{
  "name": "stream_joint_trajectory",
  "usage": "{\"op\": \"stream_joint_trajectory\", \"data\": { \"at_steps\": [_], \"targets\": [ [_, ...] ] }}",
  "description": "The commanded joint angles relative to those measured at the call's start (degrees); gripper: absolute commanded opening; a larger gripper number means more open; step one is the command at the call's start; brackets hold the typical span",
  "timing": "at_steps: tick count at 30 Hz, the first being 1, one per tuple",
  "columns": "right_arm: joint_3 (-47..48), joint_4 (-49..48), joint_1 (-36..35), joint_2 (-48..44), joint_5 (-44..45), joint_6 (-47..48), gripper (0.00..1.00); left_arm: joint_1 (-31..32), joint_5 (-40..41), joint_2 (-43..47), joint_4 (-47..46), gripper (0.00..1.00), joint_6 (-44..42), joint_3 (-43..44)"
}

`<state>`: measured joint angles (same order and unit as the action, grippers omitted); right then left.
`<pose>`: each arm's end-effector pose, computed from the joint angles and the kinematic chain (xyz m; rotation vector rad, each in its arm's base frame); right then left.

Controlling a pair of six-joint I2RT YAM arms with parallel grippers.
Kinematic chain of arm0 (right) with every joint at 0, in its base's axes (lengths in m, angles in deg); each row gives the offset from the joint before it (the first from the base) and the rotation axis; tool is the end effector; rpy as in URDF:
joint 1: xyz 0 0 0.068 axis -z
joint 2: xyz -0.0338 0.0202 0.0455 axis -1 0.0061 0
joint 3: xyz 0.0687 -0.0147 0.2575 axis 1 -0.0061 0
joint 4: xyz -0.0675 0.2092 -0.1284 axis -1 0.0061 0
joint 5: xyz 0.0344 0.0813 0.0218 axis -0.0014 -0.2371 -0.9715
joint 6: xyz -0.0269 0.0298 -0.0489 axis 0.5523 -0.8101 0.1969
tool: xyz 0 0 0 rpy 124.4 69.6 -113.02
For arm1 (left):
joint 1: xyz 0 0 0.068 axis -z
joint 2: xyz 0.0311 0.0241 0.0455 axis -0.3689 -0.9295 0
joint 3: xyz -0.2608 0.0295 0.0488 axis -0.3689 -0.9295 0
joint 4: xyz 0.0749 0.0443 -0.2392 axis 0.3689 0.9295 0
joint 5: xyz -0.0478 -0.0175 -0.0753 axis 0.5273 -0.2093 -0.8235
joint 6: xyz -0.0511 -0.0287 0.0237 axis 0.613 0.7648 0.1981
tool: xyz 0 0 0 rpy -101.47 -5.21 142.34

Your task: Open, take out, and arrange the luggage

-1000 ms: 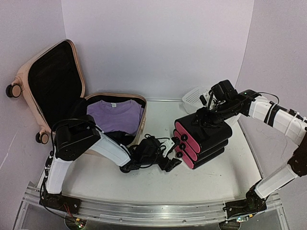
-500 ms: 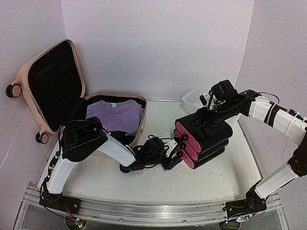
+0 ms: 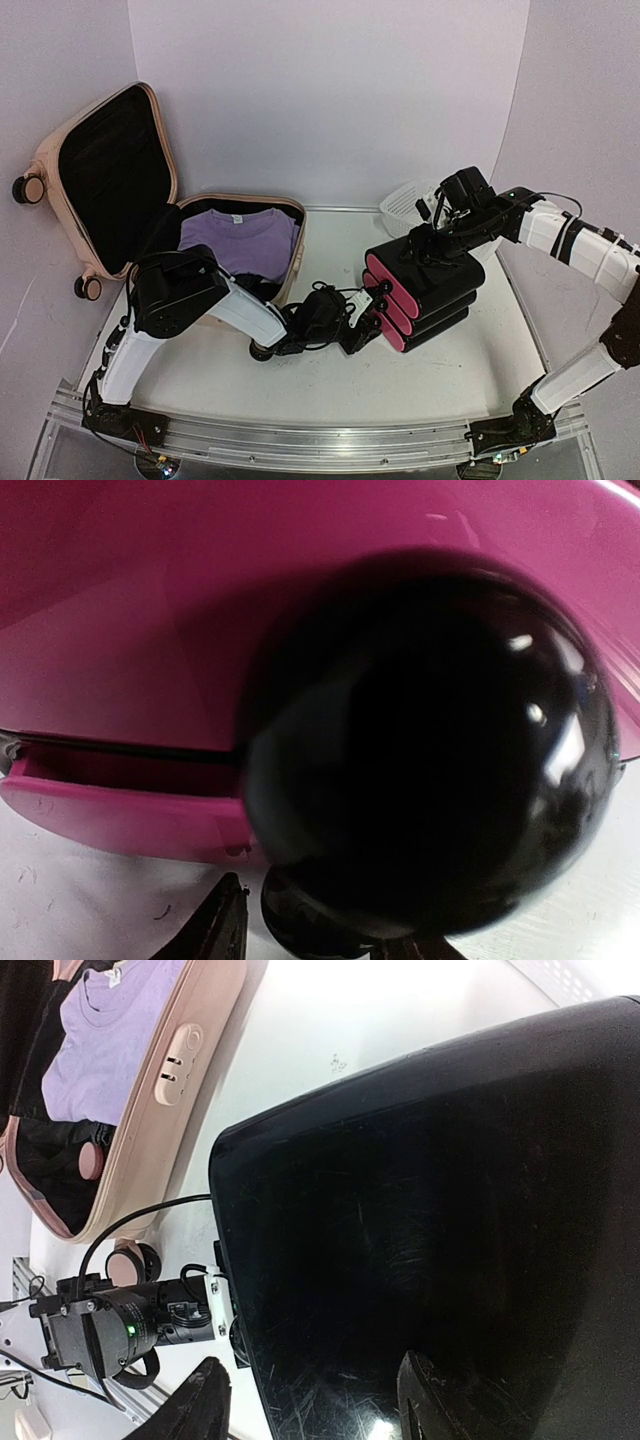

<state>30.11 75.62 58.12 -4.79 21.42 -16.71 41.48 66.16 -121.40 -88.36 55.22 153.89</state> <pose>0.2499 0.1656 0.2842 -0.2177 2.6156 0.6557 0.2137 -0.4281 0.0802 1.0761 1.7933 -0.7881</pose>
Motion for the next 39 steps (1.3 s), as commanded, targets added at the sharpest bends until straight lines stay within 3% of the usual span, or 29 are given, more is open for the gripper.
{"op": "stream_joint_trajectory", "data": {
  "at_steps": [1, 4, 5, 9, 14, 23, 31, 35, 39],
  "targets": [
    [-2.01, 7.23, -0.2, 1.36, -0.28, -1.13, 0.59, 0.41, -0.53, 2.85, -4.39, 0.44, -0.01, 2.39],
    [-1.92, 7.26, -0.22, 1.5, -0.47, -1.13, 0.59, 0.41, -0.03, 3.9, -4.39, 0.63, 0.65, 1.57],
    [-1.97, 7.28, -0.22, 1.51, -0.51, -1.11, 0.59, 0.41, 0.11, 4.29, -4.41, 0.65, 0.97, 1.34],
    [-2.14, 7.17, -0.2, 1.28, -0.54, -1.13, 0.58, 0.42, 0.25, 5.38, -4.42, 0.65, 1.45, 0.81],
    [-2.32, 7.26, -0.21, 1.2, -0.49, -1.13, 0.58, 0.41, 0.89, 5.38, -4.53, 0.56, 2.2, 1.01],
    [-2.53, 7.14, -0.23, 0.91, -0.77, -1.12, 0.58, 0.41, 1.75, 7.01, -5.34, 0.64, 3.46, 0.03],
    [-2.45, 7.15, -0.25, 0.93, -0.92, -1.13, 0.58, 0.41, 1.43, 5.62, -5.32, 0.47, 3.75, 0.94],
    [-2.53, 7.21, -0.2, 0.92, -0.77, -1.0, 0.58, 0.37, 0.97, 5.84, -5.34, 0.34, 3.82, 0.43],
    [-2.8, 7.19, -0.23, 0.76, -0.29, -1.01, 0.59, 0.41, 0.61, 8.99, -5.35, 0.29, 2.9, -2.99]
  ]
}}
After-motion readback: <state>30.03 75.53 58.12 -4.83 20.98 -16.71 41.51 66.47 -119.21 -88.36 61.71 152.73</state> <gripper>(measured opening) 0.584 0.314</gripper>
